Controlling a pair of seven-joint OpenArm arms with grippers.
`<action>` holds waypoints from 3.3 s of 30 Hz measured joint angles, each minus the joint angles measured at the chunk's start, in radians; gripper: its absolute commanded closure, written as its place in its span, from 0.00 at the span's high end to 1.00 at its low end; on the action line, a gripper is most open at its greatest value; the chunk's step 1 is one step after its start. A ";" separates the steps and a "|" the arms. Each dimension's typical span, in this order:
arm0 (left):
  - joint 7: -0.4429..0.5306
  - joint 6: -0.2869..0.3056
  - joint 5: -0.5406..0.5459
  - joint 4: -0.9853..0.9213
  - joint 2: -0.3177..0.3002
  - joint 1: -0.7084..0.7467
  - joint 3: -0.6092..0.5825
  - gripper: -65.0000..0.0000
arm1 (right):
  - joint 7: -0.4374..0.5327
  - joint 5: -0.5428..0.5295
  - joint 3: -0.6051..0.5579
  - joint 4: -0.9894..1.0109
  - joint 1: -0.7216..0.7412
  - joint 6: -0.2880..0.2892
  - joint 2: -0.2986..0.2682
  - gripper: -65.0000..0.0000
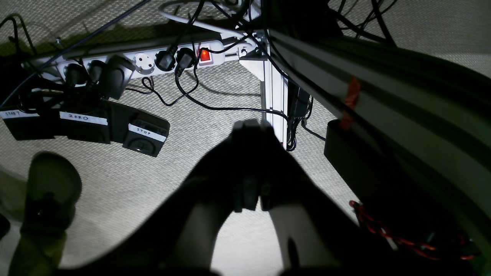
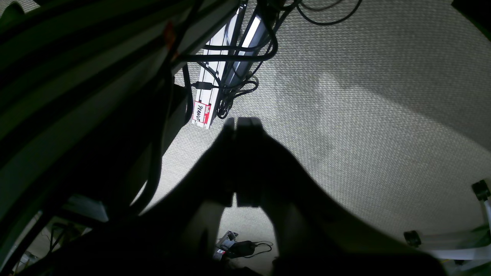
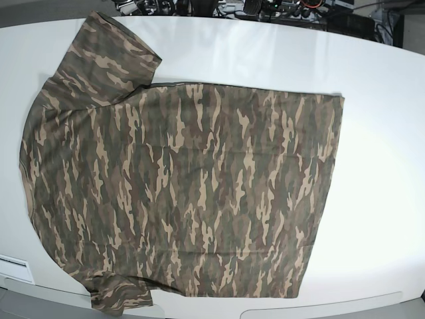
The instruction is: Fold the T-shirt properly
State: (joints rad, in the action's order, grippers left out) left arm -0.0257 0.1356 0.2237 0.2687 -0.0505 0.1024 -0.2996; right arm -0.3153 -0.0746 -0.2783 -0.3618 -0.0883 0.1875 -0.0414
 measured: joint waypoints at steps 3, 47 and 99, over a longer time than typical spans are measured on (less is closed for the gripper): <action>0.000 0.000 -0.006 0.000 0.000 0.000 0.000 0.00 | 0.000 0.000 0.000 0.000 0.000 0.000 0.000 0.00; -0.441 0.113 0.022 0.505 -0.101 0.282 0.000 0.00 | -0.404 0.008 0.001 -0.414 -0.329 0.208 -0.015 0.00; -0.367 0.087 -0.531 2.072 -0.829 0.948 0.459 0.00 | -0.454 0.642 0.215 -1.981 -1.046 -0.227 -0.423 0.00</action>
State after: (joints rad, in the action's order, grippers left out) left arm -0.3923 0.2226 -0.3069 2.3405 -0.8791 1.0508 0.1596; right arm -0.7692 0.5671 -0.0635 -2.3428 -1.1343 -0.0391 -0.4641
